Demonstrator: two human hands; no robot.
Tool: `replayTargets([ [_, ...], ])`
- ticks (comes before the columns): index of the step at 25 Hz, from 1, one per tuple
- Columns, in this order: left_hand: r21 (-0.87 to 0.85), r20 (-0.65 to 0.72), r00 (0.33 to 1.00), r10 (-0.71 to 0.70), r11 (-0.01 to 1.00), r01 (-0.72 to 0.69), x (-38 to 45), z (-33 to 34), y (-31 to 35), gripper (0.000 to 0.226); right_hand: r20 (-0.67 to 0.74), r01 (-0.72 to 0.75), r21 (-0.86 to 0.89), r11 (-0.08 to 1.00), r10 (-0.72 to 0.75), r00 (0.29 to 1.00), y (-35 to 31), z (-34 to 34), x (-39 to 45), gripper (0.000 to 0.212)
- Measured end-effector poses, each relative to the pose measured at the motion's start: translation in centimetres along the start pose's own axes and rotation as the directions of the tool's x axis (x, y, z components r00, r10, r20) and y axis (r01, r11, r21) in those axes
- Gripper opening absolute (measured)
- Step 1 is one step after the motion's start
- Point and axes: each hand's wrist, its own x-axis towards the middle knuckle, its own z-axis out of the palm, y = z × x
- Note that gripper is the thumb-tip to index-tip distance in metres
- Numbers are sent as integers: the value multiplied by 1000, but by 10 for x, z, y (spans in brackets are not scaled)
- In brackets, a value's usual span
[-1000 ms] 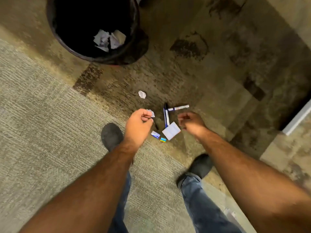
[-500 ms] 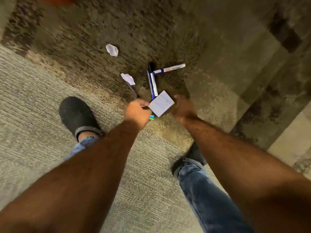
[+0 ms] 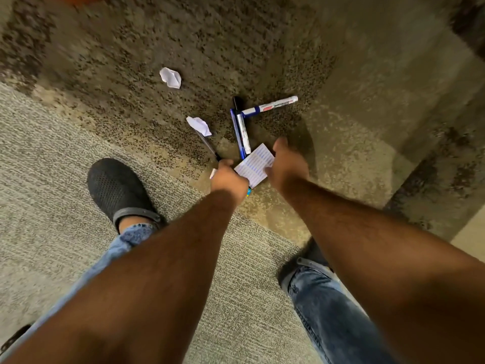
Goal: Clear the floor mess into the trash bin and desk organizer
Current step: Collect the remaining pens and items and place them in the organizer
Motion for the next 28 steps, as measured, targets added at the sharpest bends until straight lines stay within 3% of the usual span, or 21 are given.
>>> replayTargets([
  [4, -112, 6, 999, -52, 992, 52, -1, -1, -3, 54, 151, -83, 238, 968, 47, 987, 16, -3, 7, 24],
  [6, -176, 30, 999, -42, 983, 47, -4, -4, -4, 42, 183, -113, 363, 925, 48, 982, 22, -5, 6, 19],
  [9, -408, 27, 1000, 7, 913, 5, -12, -10, -3, 12, 223, -145, 691, 708, -17, 975, 26, -15, -5, 18],
  [11, -542, 42, 999, 28, 841, -1, -17, -17, 2, 15, 294, -191, 836, 514, -126, 947, 28, -24, -14, 25],
  [13, -616, 111, 991, 75, 787, 10, -18, -24, 8, 15, 350, -229, 858, 460, -197, 916, 27, -33, -22, 28],
  [15, -582, 141, 980, 140, 812, -32, -16, -30, 14, 17, 388, -228, 821, 524, -218, 896, 24, -37, -24, 31],
  [17, -500, 72, 983, 170, 859, -112, -12, -41, 18, 18, 332, -159, 768, 621, -174, 927, 19, -36, -21, 32],
  [20, -356, -171, 967, 189, 903, -240, 1, -72, 13, 23, 116, -23, 611, 792, -61, 991, 8, -33, -12, 25],
  [22, -299, -354, 918, 178, 909, -291, 10, -96, 4, 19, 11, 69, 457, 887, -83, 997, -5, -31, -11, 21],
  [25, -319, -492, 862, 122, 896, -309, 21, -123, -16, 14, -105, 234, 308, 922, -211, 972, -37, -26, -14, 21],
  [28, -338, -560, 824, 85, 885, -320, 24, -132, -36, 24, -190, 263, 190, 946, -228, 955, -64, -18, -8, 27],
])
